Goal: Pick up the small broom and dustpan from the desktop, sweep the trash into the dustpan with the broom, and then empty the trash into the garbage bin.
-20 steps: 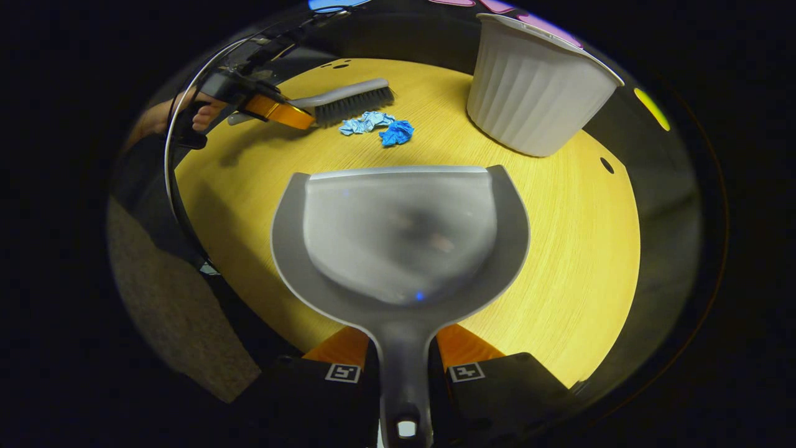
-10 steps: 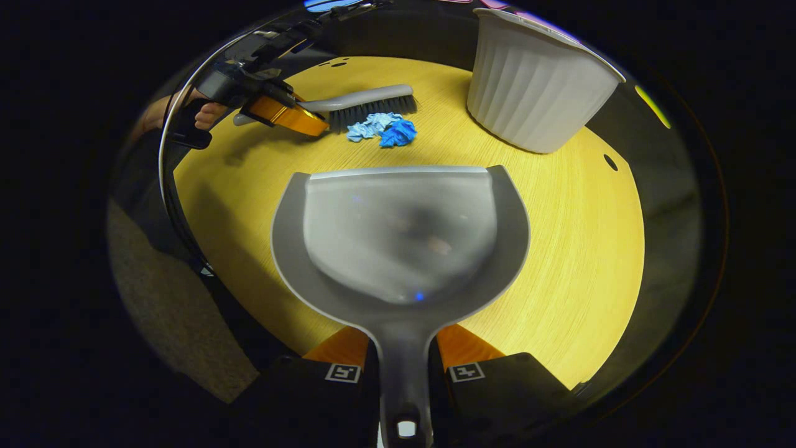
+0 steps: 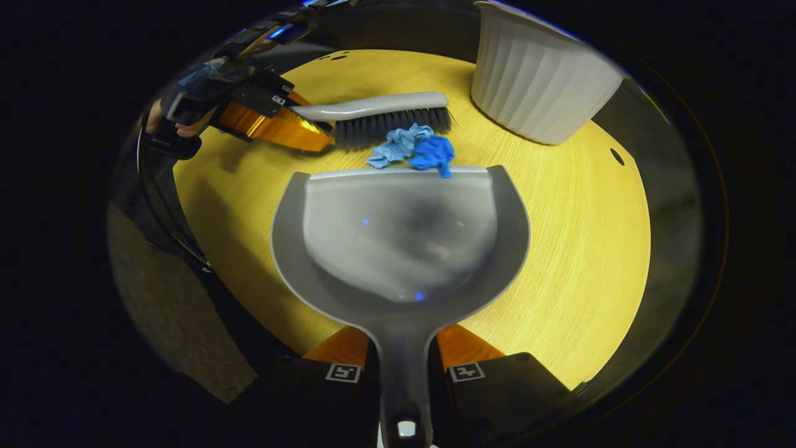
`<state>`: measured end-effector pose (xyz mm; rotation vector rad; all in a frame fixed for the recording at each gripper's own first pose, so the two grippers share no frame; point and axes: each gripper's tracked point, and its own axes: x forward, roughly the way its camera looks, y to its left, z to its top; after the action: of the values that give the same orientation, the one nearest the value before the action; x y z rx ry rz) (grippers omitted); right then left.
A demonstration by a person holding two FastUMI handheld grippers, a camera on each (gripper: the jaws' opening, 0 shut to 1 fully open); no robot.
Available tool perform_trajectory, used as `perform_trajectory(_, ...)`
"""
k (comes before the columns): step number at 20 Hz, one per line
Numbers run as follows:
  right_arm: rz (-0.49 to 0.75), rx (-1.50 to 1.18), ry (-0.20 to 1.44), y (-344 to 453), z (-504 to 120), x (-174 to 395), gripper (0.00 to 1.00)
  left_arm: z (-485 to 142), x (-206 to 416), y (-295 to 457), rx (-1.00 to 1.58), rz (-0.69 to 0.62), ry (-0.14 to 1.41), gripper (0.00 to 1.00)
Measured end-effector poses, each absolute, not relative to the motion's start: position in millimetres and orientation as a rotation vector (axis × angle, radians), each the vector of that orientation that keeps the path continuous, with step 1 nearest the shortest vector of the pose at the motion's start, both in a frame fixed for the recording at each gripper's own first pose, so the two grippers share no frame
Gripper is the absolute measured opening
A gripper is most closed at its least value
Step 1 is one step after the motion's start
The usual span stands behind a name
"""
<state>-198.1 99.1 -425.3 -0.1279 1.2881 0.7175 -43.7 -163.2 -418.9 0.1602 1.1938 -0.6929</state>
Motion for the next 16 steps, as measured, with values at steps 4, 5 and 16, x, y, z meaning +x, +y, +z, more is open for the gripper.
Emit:
perform_trajectory(4, 0.691, -0.106, 1.263, 99, -420, -194, 0.36, -411, -55, -182, 0.134, -0.724, 1.182, 0.27)
perform_trajectory(5, 0.680, -0.087, 1.260, 99, -418, -192, 0.36, -407, -52, -183, 0.120, -0.715, 1.175, 0.27)
perform_trajectory(16, 0.426, 0.022, 1.262, 43, -375, -163, 0.36, -398, -11, -61, 0.074, -0.382, 1.138, 0.27)
